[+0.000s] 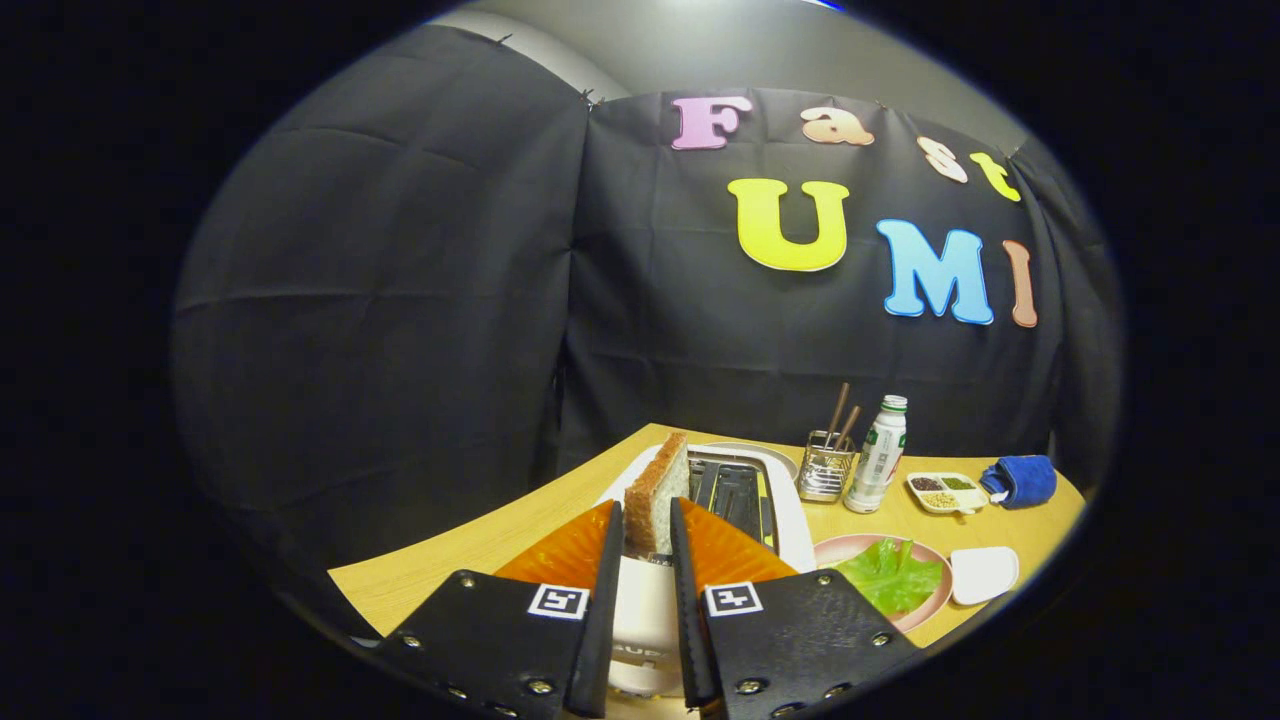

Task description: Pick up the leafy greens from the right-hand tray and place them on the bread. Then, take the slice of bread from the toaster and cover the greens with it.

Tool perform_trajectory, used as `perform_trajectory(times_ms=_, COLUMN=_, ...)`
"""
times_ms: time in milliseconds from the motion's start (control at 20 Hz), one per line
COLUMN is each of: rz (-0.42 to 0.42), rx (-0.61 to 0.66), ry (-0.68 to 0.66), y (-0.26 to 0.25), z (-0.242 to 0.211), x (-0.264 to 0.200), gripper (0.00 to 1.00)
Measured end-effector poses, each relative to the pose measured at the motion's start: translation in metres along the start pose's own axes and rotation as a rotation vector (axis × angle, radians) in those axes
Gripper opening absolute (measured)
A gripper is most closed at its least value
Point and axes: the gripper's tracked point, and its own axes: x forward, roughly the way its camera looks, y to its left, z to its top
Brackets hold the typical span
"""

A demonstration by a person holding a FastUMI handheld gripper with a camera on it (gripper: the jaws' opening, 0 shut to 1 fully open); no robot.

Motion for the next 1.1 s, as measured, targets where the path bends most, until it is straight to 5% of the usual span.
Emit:
perform_trajectory(times_ms=400, rz=-0.058, rx=0.042, ry=0.037, y=-0.008, z=-0.004, x=0.016, gripper=0.28)
perform_trajectory(times_ms=450, rz=-0.04, rx=0.043, ry=0.034, y=-0.01, z=-0.001, x=0.021, gripper=0.11)
perform_trajectory(times_ms=800, rz=0.047, rx=0.045, ry=0.077, y=-0.011, z=0.006, x=0.02, gripper=0.03)
perform_trajectory(times_ms=1100, rz=0.071, rx=0.045, ry=-0.019, y=-0.03, z=0.059, x=0.002, gripper=0.03)
